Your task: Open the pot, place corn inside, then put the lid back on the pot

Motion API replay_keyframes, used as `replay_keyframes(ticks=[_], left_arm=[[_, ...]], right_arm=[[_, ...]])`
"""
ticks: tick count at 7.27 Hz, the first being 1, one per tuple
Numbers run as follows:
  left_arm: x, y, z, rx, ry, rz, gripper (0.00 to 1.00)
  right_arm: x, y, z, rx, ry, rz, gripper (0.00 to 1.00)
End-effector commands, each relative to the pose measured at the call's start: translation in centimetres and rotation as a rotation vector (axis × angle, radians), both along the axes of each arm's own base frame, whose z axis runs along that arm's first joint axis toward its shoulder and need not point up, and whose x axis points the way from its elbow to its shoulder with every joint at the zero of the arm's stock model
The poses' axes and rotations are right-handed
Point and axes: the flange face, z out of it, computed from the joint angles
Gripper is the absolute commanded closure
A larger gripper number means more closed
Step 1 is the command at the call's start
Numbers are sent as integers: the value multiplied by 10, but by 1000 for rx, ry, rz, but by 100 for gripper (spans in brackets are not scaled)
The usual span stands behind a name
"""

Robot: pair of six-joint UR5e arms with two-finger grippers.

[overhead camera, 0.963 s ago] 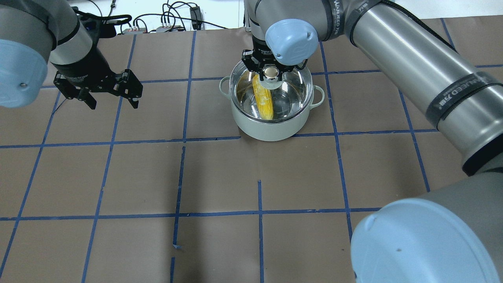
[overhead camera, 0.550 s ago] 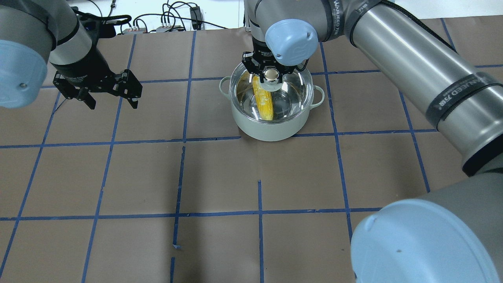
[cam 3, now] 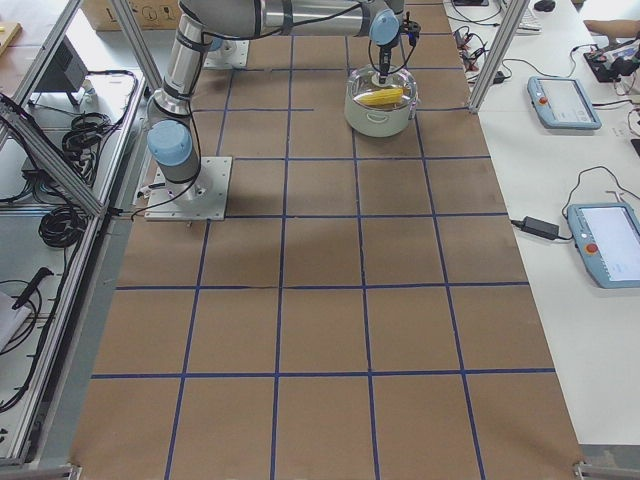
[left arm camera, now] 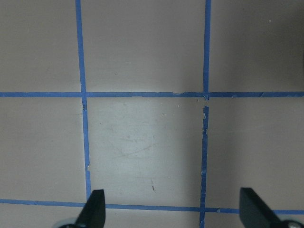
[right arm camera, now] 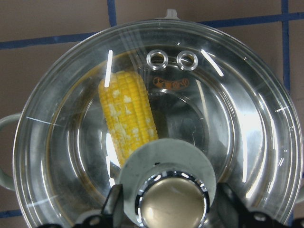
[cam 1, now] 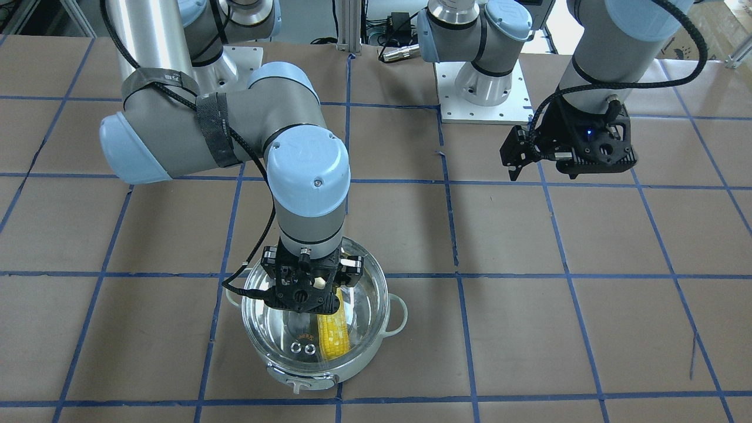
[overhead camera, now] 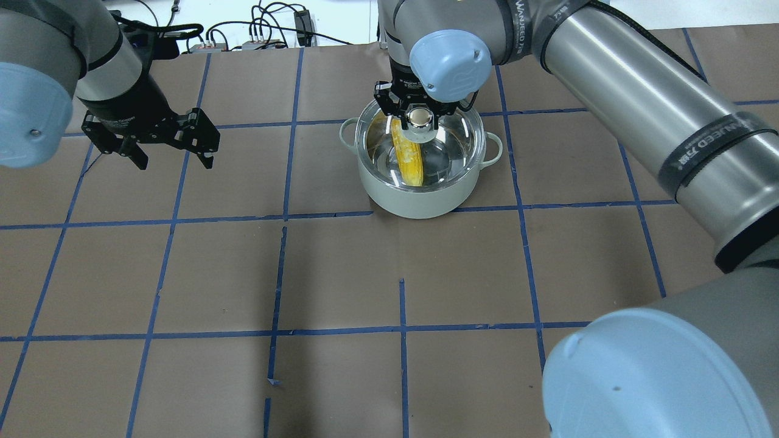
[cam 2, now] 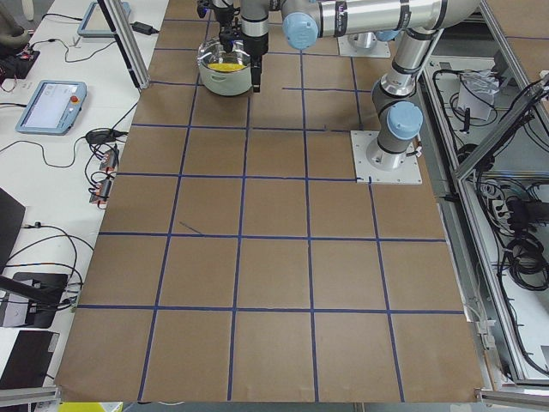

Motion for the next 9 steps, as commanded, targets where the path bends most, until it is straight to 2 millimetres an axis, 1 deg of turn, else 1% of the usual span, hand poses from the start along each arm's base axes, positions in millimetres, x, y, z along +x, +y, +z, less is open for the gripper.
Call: replay_keyframes(ticks=[1, 2, 4, 5, 6, 7, 8, 9], left_arm=[[0, 0, 1, -3, 1, 0, 0], [0, 0, 1, -3, 1, 0, 0], [0, 0, 1, -3, 1, 0, 0], [0, 1, 1, -1, 1, 0, 0], [0, 0, 0, 0, 1, 0, 0], [-1, -1, -1, -1, 9, 11, 0], [-3, -1, 1, -4, 1, 11, 0], [-4, 1, 5, -11, 1, 15, 0]], right_arm=[[-3, -7, 15, -33, -18, -2, 0], [-7, -11, 36, -43, -37, 16, 0], [-56, 6, 87, 0, -16, 154, 0], [-91, 18, 101, 41, -8, 242, 0], [-118, 40, 105, 66, -8, 295, 0], [-140, 72, 108, 66, -12, 274, 0], [-172, 88, 116, 53, -16, 239, 0], [-195, 90, 123, 53, -29, 202, 0]])
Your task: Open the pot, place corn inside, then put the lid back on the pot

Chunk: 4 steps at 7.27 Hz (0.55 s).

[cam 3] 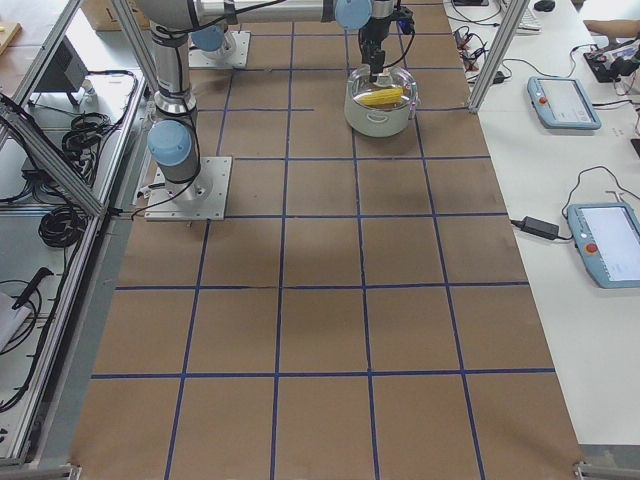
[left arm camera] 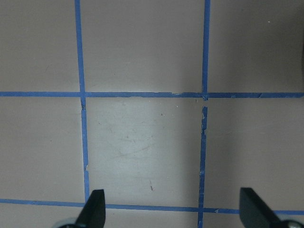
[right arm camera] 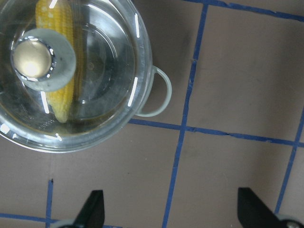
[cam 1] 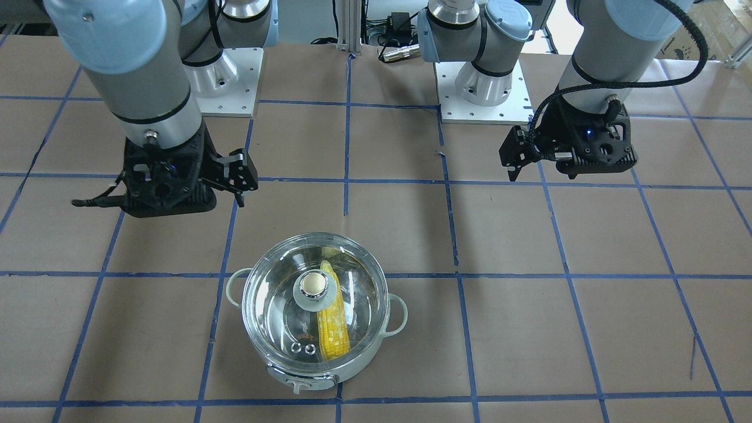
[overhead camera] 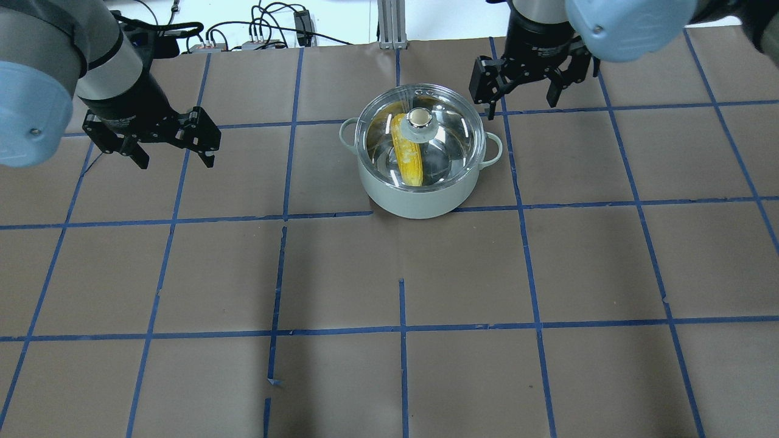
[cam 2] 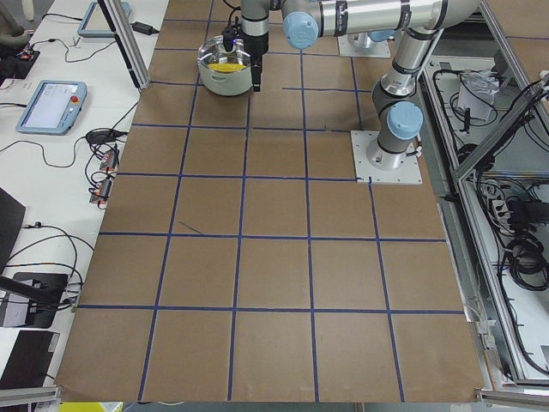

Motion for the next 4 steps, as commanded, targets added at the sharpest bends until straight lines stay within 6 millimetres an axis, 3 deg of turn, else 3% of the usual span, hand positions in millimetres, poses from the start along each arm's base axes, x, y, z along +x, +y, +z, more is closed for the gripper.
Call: replay_keyframes(ticks=[1, 2, 3, 4], left_arm=[[-5, 3, 3, -4, 10, 38, 0], [-9, 3, 2, -6, 18, 69, 0], [-15, 3, 2, -8, 74, 76, 0], [-17, 5, 2, -5, 86, 77, 0]], right_arm=[[-33, 17, 11, -5, -11, -29, 0], [-33, 22, 19, -19, -12, -32, 0], [-29, 32, 12, 71, -52, -57, 0], [-31, 34, 27, 42, -32, -57, 1]])
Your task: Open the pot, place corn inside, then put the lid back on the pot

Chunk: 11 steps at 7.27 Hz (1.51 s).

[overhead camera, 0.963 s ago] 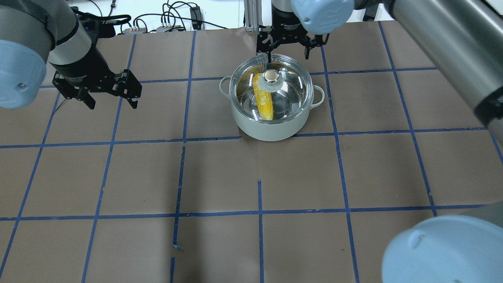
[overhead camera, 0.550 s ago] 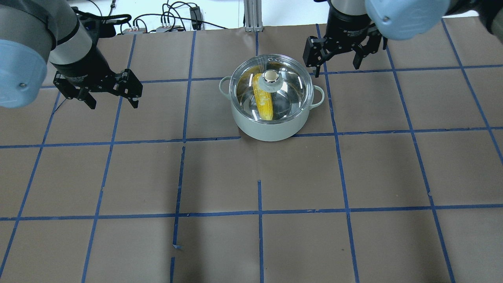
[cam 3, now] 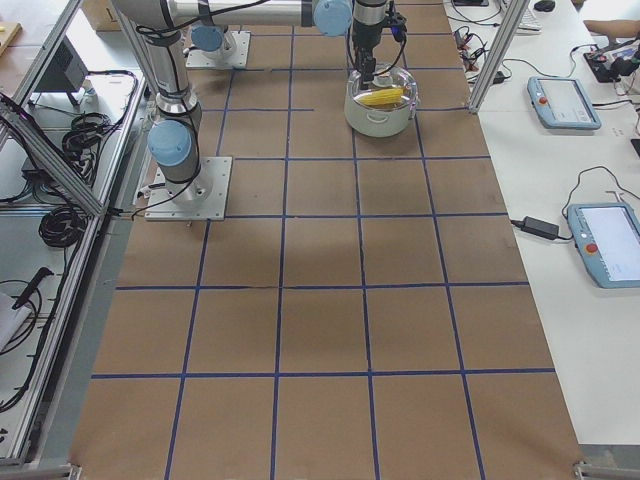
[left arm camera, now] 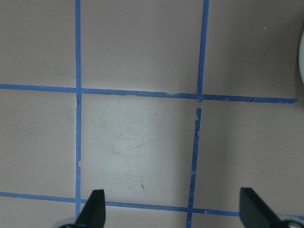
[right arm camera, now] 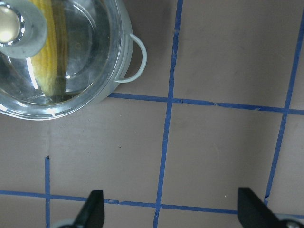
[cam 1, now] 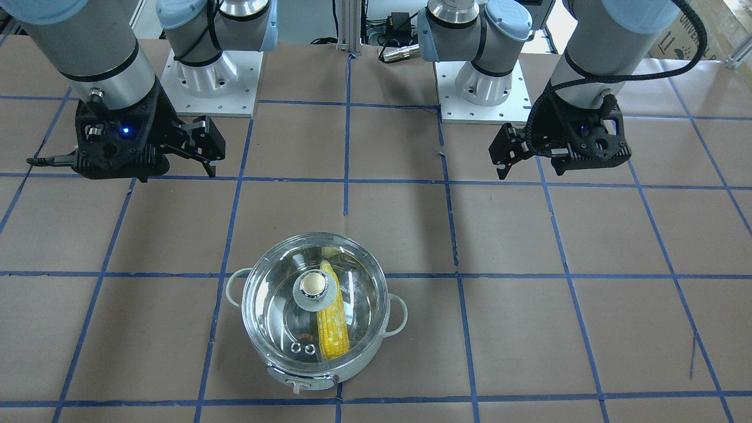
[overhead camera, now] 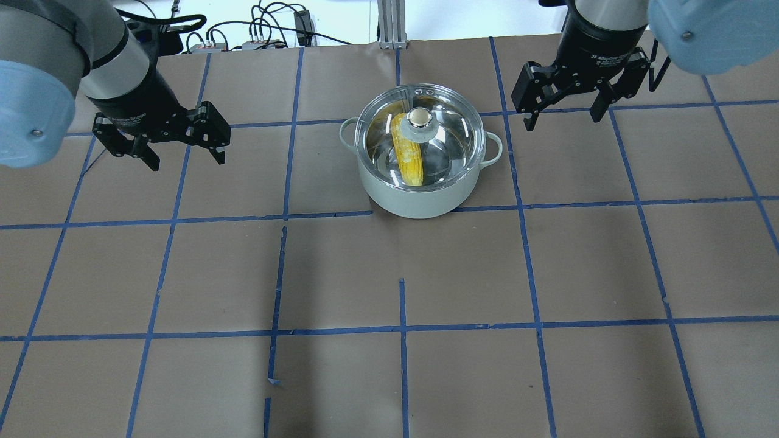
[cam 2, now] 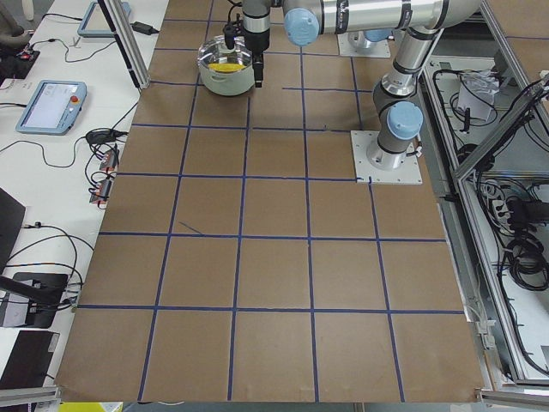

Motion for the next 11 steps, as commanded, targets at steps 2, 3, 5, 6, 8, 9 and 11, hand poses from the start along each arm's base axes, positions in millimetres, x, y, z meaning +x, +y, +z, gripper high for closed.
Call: replay_keyframes(ticks=[2, 3, 5, 6, 8, 9, 11], left_arm=[[-15, 4, -11, 21, 35, 11, 0], [-27, 5, -14, 20, 34, 32, 0], [-29, 6, -12, 14, 32, 29, 0], [-29, 7, -11, 12, 31, 25, 0], [-27, 9, -10, 11, 25, 20, 0], [-28, 10, -10, 11, 23, 19, 0], [-28, 9, -10, 11, 29, 20, 0]], right_arm=[[-2, 5, 11, -2, 25, -42, 0], [-2, 2, 17, -21, 24, -26, 0], [-10, -3, 12, -15, 25, -50, 0], [-6, -1, 12, -15, 16, -43, 0], [-4, -6, 5, -4, 16, -41, 0], [-4, -6, 5, -4, 14, -41, 0], [-4, -7, 4, -6, 14, -41, 0]])
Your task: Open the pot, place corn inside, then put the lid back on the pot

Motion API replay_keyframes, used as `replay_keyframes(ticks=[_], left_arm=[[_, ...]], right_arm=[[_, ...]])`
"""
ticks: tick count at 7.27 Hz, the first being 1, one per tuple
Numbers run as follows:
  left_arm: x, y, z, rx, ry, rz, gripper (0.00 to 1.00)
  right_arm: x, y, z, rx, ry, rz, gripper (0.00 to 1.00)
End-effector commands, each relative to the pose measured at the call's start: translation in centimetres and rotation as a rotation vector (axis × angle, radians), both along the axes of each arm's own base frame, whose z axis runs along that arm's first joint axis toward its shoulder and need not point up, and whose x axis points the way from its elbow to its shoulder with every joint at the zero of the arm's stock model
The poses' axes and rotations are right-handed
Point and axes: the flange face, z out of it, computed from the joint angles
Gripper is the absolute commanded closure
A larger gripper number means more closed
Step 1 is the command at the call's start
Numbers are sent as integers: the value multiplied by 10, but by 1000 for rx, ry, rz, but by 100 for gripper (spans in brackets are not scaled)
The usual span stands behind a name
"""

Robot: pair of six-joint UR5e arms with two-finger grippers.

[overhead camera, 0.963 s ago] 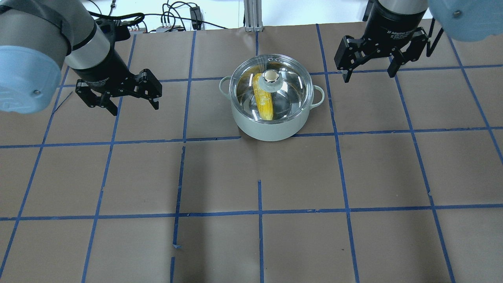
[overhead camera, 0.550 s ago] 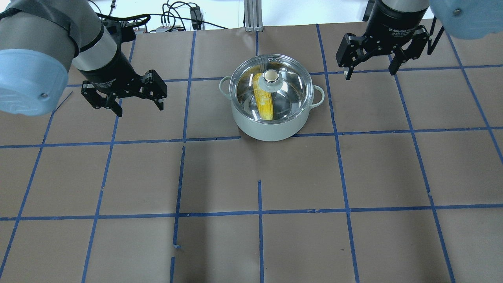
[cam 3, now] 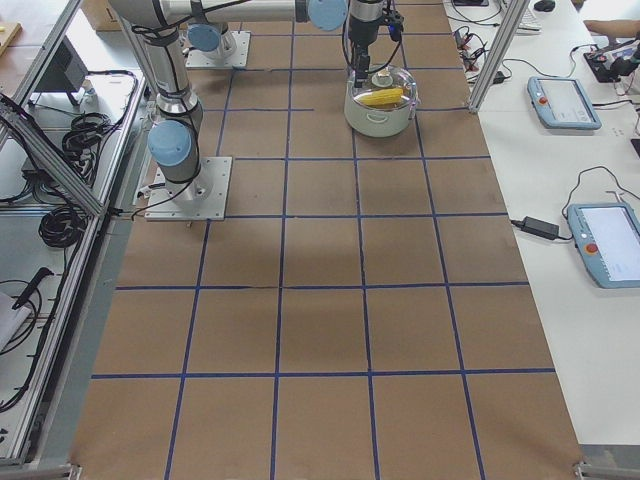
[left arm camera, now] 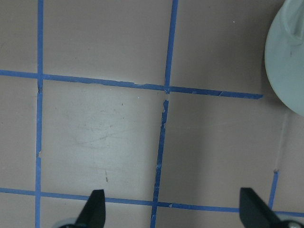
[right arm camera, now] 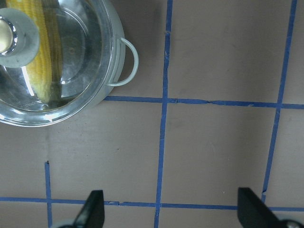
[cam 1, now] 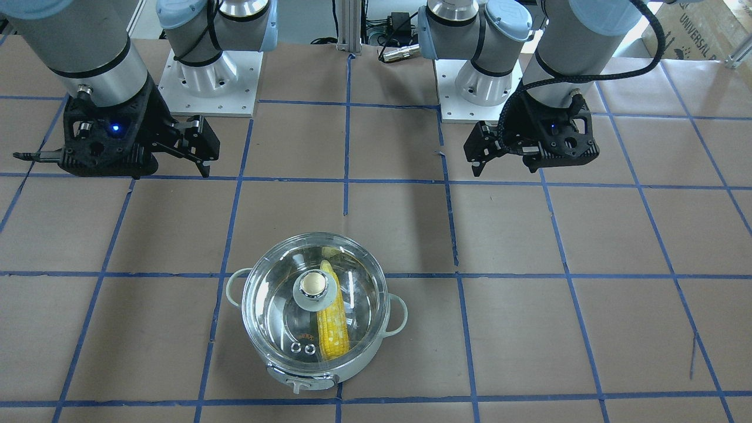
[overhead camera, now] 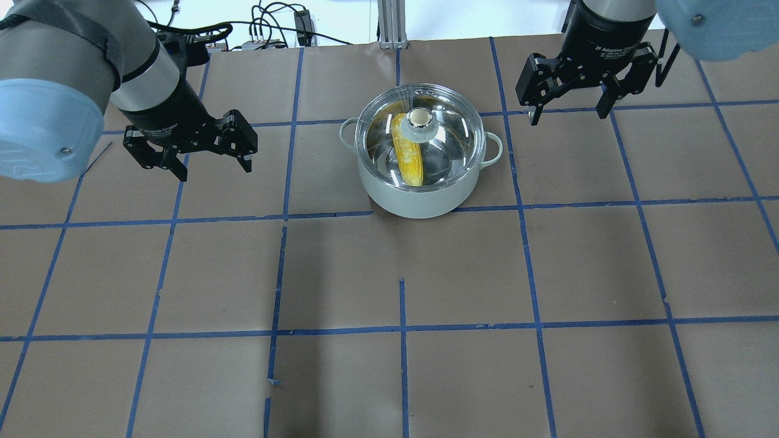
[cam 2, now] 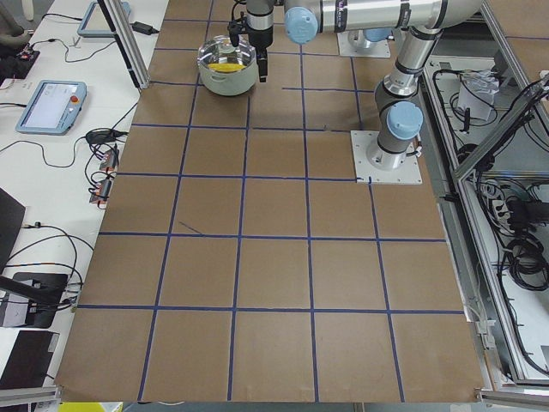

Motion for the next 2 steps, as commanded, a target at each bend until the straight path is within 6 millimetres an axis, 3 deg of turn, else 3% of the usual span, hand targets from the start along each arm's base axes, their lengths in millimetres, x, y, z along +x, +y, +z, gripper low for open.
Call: replay_keyframes(ticks=[1, 2], left_arm=[[0, 0, 0, 0, 6, 2, 0], [1, 0, 0, 0, 6, 4, 0]], right_arm=[[0, -1, 0, -4, -1, 0, 0], [0, -1, 0, -5, -1, -1, 0]])
